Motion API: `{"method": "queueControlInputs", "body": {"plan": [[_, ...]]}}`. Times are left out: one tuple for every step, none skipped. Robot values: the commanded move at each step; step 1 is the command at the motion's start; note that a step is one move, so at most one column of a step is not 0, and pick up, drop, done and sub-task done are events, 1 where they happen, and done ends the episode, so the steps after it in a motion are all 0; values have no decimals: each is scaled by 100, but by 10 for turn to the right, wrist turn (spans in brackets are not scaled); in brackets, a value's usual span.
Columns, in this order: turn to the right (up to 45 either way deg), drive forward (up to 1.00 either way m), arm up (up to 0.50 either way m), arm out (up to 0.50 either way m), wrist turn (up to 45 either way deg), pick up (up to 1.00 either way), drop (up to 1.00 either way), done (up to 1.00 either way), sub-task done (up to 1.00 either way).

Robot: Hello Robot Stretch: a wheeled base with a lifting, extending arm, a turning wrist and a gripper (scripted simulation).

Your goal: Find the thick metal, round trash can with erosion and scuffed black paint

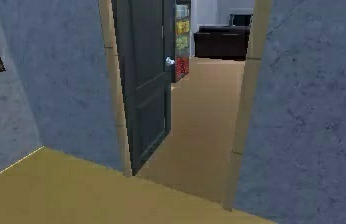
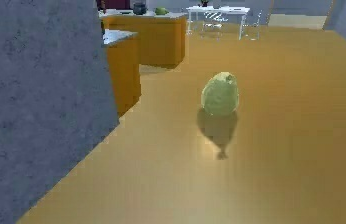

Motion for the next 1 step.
{"method": "queueControlInputs", "body": {"plan": [[0,100,0,0,0,0,0,0,0]]}}
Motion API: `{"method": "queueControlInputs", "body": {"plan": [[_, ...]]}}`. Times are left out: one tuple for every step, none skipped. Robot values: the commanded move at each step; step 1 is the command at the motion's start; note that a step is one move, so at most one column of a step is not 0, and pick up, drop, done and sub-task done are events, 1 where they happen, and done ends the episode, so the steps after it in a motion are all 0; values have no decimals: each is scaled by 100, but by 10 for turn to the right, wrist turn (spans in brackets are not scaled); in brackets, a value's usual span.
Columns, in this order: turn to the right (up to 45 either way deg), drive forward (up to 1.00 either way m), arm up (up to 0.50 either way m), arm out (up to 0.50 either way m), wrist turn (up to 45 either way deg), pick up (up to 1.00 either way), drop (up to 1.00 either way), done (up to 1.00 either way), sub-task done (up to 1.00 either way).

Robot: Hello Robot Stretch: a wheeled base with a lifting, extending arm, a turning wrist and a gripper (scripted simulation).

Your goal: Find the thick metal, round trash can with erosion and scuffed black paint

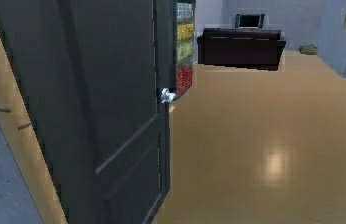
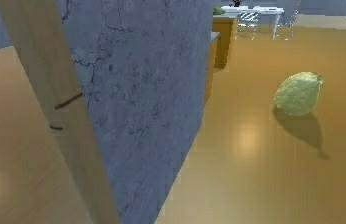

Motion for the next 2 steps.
{"method": "queueControlInputs", "body": {"plan": [[90,0,0,0,0,0,0,0,0],[0,15,0,0,0,0,0,0,0]]}}
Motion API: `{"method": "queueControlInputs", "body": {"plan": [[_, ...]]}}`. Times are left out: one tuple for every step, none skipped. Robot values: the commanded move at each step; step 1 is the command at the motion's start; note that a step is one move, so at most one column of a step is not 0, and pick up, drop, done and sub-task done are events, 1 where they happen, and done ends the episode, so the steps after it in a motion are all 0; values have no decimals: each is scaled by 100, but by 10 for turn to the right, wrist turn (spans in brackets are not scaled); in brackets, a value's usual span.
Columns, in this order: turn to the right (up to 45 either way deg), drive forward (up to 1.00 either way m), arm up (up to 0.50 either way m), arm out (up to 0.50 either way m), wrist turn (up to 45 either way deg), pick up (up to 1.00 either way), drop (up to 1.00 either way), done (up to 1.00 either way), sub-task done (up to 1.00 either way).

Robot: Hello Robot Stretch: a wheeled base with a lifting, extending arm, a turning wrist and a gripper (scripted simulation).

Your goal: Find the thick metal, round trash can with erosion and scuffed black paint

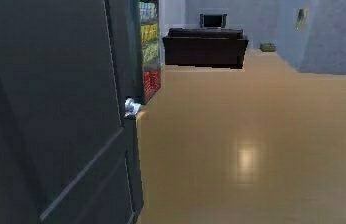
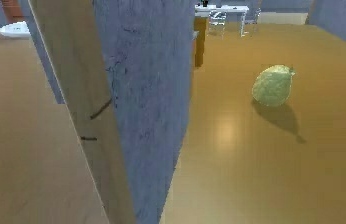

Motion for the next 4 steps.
{"method": "queueControlInputs", "body": {"plan": [[300,0,0,0,0,0,0,0,0],[0,65,0,0,0,0,0,0,0],[150,0,0,0,0,0,0,0,0],[0,100,0,0,0,0,0,0,0]]}}
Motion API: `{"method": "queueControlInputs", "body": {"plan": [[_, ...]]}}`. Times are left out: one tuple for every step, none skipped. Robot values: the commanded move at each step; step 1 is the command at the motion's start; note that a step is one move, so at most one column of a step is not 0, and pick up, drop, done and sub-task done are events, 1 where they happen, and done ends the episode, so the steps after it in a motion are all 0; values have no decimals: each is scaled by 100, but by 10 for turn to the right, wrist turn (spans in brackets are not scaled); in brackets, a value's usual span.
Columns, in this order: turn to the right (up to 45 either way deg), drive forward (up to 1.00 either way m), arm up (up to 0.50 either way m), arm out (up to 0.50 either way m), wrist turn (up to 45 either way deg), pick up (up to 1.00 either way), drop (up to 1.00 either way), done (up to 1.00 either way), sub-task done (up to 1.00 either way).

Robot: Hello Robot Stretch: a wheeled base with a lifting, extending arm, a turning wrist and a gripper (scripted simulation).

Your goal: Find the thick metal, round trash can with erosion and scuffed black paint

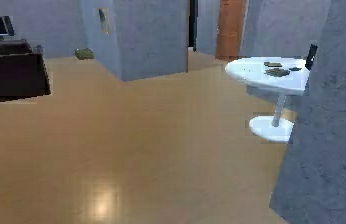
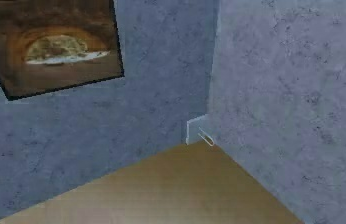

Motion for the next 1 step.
{"method": "queueControlInputs", "body": {"plan": [[0,100,0,0,0,0,0,0,0]]}}
